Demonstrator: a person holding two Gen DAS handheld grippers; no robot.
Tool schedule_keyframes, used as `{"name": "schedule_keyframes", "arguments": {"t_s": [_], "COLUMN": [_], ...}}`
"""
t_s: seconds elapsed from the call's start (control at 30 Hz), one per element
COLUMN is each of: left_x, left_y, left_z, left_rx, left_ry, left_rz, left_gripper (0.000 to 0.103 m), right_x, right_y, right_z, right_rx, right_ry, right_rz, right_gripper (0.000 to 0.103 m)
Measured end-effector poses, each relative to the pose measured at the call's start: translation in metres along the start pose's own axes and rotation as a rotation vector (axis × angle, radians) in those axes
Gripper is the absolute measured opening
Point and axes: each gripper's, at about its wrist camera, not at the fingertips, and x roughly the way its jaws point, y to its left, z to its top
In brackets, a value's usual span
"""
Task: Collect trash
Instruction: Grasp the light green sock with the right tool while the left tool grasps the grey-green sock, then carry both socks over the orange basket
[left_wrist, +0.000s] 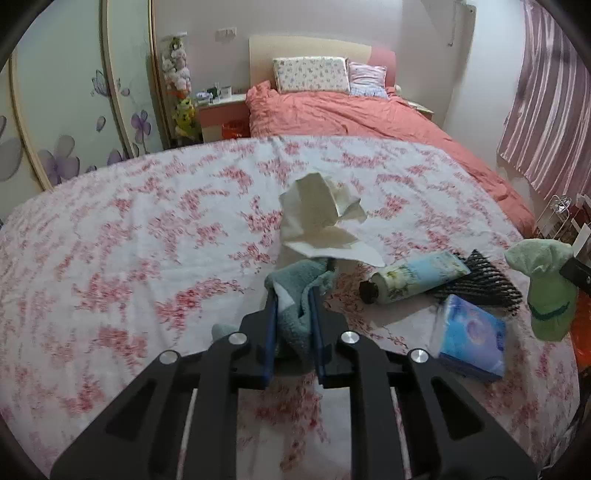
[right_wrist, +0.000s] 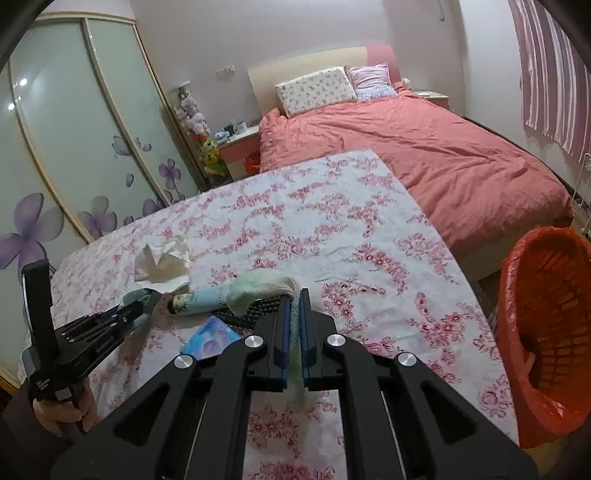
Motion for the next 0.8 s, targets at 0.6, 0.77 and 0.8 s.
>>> {"name": "schedule_keyframes", "arguments": {"t_s": [0.6, 0.77, 0.8], "left_x": [-0.097, -0.107, -0.108], "left_y": [-0.057, -0.099, -0.107], "left_z": [0.028, 0.035, 0.036], "left_rx": [0.055, 0.086, 0.095], "left_ry": [-0.134, -0.139, -0.139], "left_rz": [-0.039, -0.098, -0.110], "left_gripper": [0.017, 0.017, 0.017], "right_x": [-0.083, -0.104, -0.108], "right_y": [-0.033, -0.063, -0.070], "right_z": [0.009, 0.008, 0.007], "right_rx": [0.053, 0.113, 0.125], "right_ry": [-0.153, -0.192, -0.201], "right_rz": [-0.019, -0.061, -0.073], "right_gripper": [0.005, 0.005, 0.005]}}
